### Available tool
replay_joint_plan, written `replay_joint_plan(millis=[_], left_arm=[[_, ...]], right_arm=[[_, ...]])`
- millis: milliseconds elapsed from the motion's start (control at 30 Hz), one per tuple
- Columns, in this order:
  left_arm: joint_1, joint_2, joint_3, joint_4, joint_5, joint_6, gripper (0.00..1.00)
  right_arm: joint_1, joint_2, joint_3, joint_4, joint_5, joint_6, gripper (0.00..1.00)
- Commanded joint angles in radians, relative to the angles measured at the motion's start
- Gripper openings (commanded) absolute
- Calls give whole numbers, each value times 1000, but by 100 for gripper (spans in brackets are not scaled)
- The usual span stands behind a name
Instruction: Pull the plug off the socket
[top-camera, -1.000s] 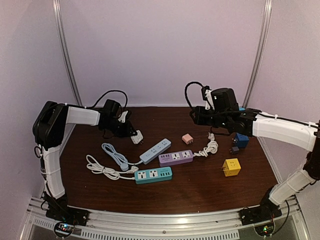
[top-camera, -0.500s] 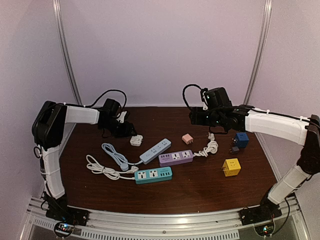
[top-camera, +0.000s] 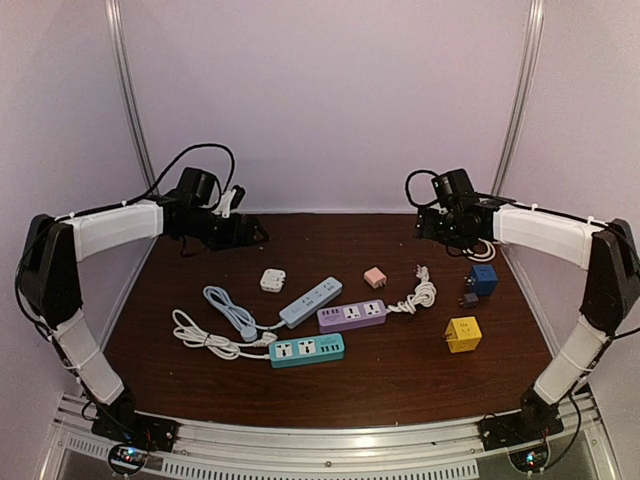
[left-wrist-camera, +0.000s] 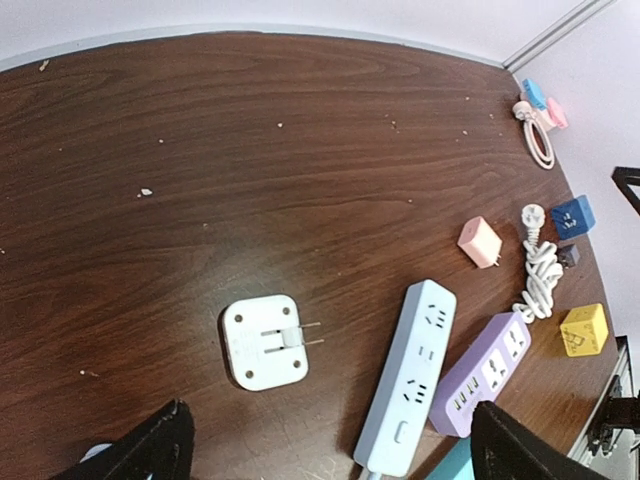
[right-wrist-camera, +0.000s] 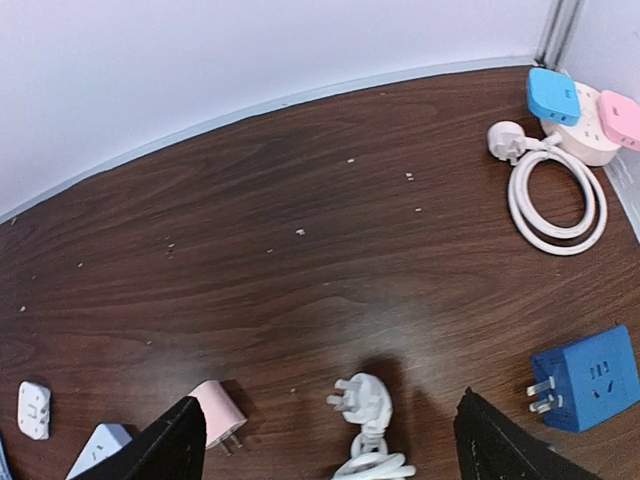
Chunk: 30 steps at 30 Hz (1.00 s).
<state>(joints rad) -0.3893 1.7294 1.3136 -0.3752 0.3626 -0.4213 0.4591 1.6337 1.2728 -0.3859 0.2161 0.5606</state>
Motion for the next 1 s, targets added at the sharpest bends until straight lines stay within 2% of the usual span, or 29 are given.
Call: replay_joint_plan(millis=[0,233,400,733,967], left_arm=[[-16,-83,-54,-10,57,-13,98],[-33,-152,-117,-7,150,-14,98],[-33,-178,-164,-7,188,4,98],[-31,-144,-193,13,260,44,98],[-31,-142,-204,15,268,44,98]], right_arm=[[-107,37,23,-30,16,6,87],[-285,153,76,42,-114,-7,85],[-382,281,174,67,-191,-24,77],[-447,560,493,-67,-236,-31,62],[-489,682,606,-105,-252,-42,57]])
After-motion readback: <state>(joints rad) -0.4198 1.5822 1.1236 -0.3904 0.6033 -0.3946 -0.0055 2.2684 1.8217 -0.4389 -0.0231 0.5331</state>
